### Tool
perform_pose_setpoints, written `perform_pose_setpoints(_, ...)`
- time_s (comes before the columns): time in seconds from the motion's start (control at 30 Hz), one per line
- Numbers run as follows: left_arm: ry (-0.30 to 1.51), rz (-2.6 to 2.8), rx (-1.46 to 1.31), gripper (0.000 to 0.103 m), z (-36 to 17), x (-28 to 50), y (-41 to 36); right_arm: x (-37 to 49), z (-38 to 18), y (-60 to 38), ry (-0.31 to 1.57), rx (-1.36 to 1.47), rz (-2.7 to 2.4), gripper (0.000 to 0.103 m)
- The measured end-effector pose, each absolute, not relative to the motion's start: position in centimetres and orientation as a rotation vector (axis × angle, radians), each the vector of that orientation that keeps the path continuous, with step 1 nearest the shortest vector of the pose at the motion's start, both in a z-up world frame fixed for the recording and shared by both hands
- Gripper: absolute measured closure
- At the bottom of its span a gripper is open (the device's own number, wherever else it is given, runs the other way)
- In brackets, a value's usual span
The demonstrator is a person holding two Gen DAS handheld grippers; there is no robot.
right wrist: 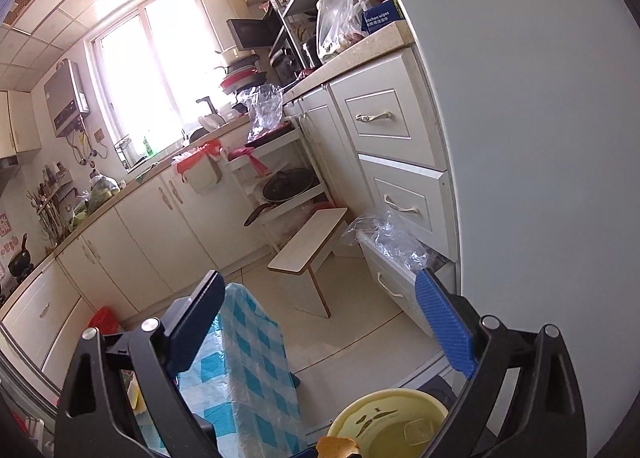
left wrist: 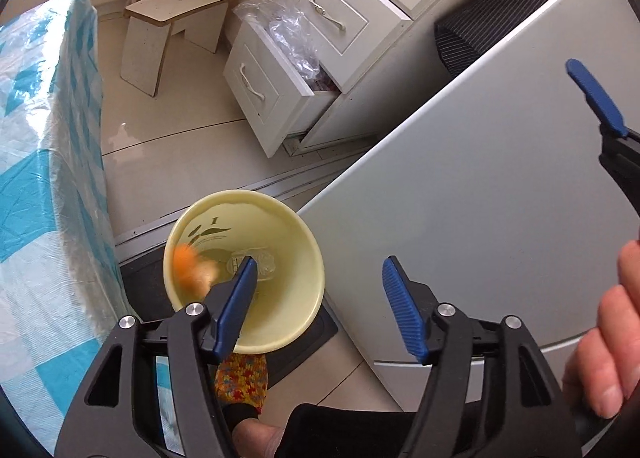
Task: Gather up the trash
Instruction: 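Open the left gripper over the yellow bowl to drop the orange peel, then move both grippers back over the table toward the remaining trash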
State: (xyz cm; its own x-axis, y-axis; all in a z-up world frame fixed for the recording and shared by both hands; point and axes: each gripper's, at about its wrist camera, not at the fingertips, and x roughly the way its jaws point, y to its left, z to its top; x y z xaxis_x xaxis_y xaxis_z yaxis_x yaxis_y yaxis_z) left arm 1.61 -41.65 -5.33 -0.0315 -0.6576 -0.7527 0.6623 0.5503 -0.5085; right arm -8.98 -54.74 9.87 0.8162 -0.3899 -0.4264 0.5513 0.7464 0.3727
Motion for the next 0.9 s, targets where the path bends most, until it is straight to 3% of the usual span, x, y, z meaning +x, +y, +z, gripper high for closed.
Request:
perform_pose_setpoints(0.27,1.159,-1.056,0.003,0.040,-3.2,1.6,-39.3,-7.8,9.6,-54.2,0.354,0.502,-0.506,0.011)
perform_pose_setpoints(0.5,1.022,-0.902,0.006,0.023,-1.1,0.8,-29.9,-6.7,9.6,-53.2,0.378,0.488,-0.465,0.011)
perform_pose_setpoints(0.9,0.911,-0.602,-0.065,0.020,0.9,3.3,-13.9,-2.3,9.6,-46.9,0.450,0.347,-0.330,0.011)
